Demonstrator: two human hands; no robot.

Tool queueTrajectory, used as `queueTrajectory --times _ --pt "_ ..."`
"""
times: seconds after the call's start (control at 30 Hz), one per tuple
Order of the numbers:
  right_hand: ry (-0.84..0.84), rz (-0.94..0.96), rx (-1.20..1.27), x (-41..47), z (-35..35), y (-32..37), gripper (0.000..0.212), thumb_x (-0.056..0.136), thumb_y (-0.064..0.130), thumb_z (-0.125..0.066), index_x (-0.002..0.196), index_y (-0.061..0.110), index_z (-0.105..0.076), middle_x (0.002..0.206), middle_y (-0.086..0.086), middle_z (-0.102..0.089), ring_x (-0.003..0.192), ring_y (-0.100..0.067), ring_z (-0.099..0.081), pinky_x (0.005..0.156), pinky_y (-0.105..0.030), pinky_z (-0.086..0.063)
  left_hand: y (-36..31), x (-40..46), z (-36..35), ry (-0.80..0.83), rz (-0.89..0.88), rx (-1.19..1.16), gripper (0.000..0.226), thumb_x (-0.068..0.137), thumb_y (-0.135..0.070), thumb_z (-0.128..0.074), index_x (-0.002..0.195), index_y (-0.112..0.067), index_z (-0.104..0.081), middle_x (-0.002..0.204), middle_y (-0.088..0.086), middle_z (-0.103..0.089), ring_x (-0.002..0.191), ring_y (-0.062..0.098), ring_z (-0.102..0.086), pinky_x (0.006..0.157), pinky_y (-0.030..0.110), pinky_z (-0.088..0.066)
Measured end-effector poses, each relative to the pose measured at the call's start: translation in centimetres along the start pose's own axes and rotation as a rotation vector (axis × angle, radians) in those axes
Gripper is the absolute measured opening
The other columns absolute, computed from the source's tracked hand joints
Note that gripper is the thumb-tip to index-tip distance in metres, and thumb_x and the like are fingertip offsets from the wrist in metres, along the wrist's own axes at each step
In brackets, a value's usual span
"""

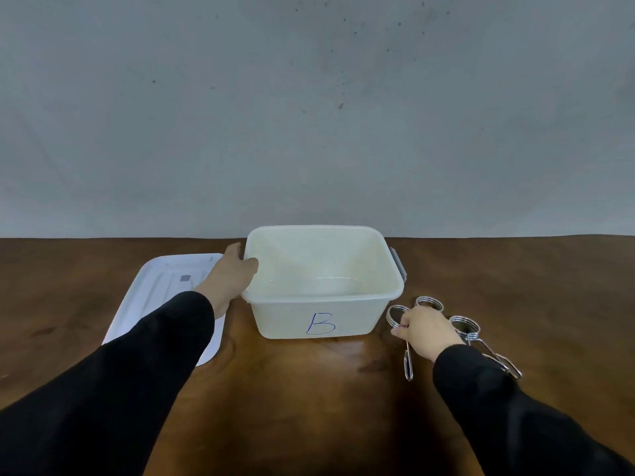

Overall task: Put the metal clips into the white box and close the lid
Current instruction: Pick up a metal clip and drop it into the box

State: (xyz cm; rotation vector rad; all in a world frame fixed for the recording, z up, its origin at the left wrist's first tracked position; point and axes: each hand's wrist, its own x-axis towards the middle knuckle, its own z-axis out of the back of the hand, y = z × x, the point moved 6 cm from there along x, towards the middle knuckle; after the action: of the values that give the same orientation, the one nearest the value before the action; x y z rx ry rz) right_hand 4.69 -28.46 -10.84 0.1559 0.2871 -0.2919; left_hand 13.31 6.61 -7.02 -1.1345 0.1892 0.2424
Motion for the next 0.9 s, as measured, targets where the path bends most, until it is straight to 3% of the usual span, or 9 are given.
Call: queueTrajectory --times 0.13,0.3,0.4,0.5,0.63,0.73,0.8,0.9 --pt "0.053 0.006 0.05 0.3 0.7 -0.2 0.044 0.098 0.037 -0.059 0.059 0.02 -0.049 0.071 -0.002 -0.054 0.075 -0.023 -0.059 0.073 -0.032 -0.049 0.1 -0.1 0.1 -0.018 0.001 -0.022 0.063 0.103 -0.016 -0.047 0.162 -0.018 -0.024 0.157 0.006 -0.046 0.131 0.035 -0.053 0.106 0.051 -0.05" --pt "-0.014 -0.003 0.256 0.3 2.3 -1.1 0.045 0.095 0.034 -0.066 0.055 0.016 -0.055 0.06 -0.001 -0.052 0.055 -0.017 -0.051 0.052 -0.027 -0.038 0.3 -0.6 0.5 -0.054 -0.007 0.018 0.062 0.103 -0.015 -0.046 0.161 -0.017 -0.026 0.157 0.008 -0.046 0.133 0.036 -0.05 0.106 0.05 -0.049" --pt "-0.019 -0.012 0.342 0.3 3.4 -1.5 0.035 0.094 0.034 -0.067 0.069 0.01 -0.069 0.062 -0.004 -0.057 0.056 -0.017 -0.053 0.054 -0.026 -0.043 0.4 -1.0 0.8 -0.063 -0.006 0.032 0.061 0.103 -0.014 -0.045 0.161 -0.018 -0.027 0.156 0.008 -0.045 0.133 0.036 -0.05 0.106 0.052 -0.049" --pt "-0.028 -0.003 0.363 0.5 4.2 -1.5 0.033 0.094 0.035 -0.067 0.073 0.01 -0.072 0.064 -0.009 -0.061 0.059 -0.02 -0.057 0.057 -0.029 -0.046 0.5 -1.5 1.0 -0.07 -0.006 0.033 0.062 0.104 -0.014 -0.046 0.162 -0.018 -0.025 0.159 0.007 -0.042 0.134 0.035 -0.049 0.106 0.052 -0.049" --pt "-0.058 0.009 0.402 0.6 4.9 -1.9 0.032 0.094 0.034 -0.067 0.087 0.005 -0.079 0.09 -0.02 -0.074 0.084 -0.034 -0.071 0.077 -0.039 -0.058 0.8 -2.1 1.2 -0.074 -0.006 0.027 0.062 0.104 -0.015 -0.045 0.162 -0.018 -0.024 0.161 0.005 -0.039 0.137 0.034 -0.046 0.107 0.05 -0.047" --pt "-0.072 0.025 0.45 0.5 5.8 -2.3 0.033 0.094 0.034 -0.067 0.083 0.004 -0.078 0.069 -0.016 -0.062 0.063 -0.029 -0.06 0.07 -0.041 -0.056 1.0 -2.7 1.2 -0.073 -0.007 0.03 0.061 0.105 -0.015 -0.045 0.162 -0.02 -0.025 0.16 0.005 -0.041 0.136 0.033 -0.048 0.107 0.05 -0.048" --pt "-0.076 0.008 0.487 0.2 6.5 -2.6 0.032 0.094 0.035 -0.067 0.082 0.006 -0.077 0.061 -0.009 -0.053 0.054 -0.021 -0.049 0.059 -0.034 -0.048 1.1 -3.1 1.3 -0.073 -0.009 0.023 0.061 0.105 -0.015 -0.044 0.163 -0.02 -0.024 0.16 0.004 -0.042 0.129 0.029 -0.05 0.105 0.046 -0.048" --pt "-0.131 -0.003 0.532 -0.1 8.2 -3.3 0.038 0.094 0.036 -0.066 0.087 0.001 -0.075 0.054 -0.006 -0.044 0.049 -0.02 -0.041 0.061 -0.031 -0.045 1.2 -3.9 1.3 -0.064 -0.014 0.02 0.063 0.105 -0.014 -0.044 0.164 -0.021 -0.022 0.16 0.003 -0.041 0.129 0.028 -0.049 0.1 0.042 -0.047"
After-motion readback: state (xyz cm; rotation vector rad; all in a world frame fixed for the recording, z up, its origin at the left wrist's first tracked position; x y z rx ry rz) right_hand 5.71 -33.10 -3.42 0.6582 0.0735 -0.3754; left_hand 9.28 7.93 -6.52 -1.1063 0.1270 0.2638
